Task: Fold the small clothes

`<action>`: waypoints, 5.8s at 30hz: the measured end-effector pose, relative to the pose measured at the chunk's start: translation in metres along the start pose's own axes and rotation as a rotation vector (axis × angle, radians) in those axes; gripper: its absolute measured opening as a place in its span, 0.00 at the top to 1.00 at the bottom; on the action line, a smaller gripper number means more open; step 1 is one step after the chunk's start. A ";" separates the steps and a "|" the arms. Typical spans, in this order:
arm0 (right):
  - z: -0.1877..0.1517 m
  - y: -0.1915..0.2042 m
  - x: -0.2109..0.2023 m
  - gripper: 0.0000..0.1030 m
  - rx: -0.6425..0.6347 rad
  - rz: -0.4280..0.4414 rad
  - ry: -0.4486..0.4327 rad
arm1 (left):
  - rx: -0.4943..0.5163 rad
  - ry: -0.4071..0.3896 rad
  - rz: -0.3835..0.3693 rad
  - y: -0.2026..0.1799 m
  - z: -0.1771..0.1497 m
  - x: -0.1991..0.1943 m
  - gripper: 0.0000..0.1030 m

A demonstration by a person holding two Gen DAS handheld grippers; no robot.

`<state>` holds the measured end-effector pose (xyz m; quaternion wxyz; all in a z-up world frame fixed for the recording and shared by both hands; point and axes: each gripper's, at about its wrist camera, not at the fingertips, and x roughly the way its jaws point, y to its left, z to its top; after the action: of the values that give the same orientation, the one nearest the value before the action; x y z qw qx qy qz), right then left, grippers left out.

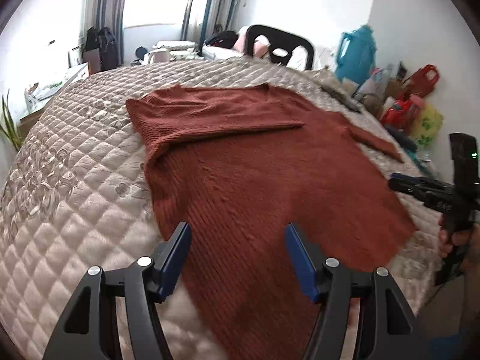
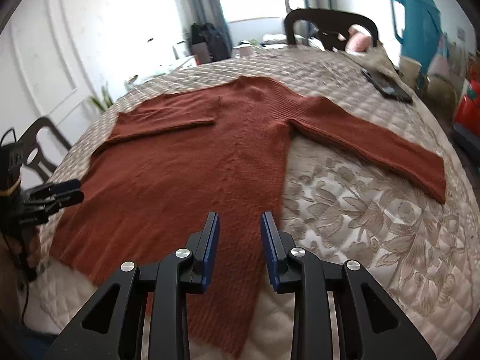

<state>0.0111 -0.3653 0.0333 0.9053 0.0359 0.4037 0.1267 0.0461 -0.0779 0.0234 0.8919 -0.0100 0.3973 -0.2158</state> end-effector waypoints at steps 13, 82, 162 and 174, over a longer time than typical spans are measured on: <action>-0.037 0.006 -0.008 0.73 -0.174 -0.015 0.039 | 0.127 0.057 -0.027 -0.019 -0.024 0.001 0.36; 0.142 0.077 0.148 0.88 0.036 0.338 0.050 | -0.071 0.026 -0.035 0.008 0.027 0.044 0.27; 0.092 -0.040 0.089 0.78 0.057 -0.072 0.030 | -0.023 0.055 -0.103 -0.008 0.113 0.127 0.74; 0.137 -0.052 0.109 0.81 0.089 -0.037 -0.014 | -0.048 0.031 -0.045 -0.003 0.149 0.140 0.74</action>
<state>0.1925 -0.3818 0.0382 0.9077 0.0698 0.4034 0.0917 0.2346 -0.1582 0.0272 0.8801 -0.0369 0.4157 -0.2264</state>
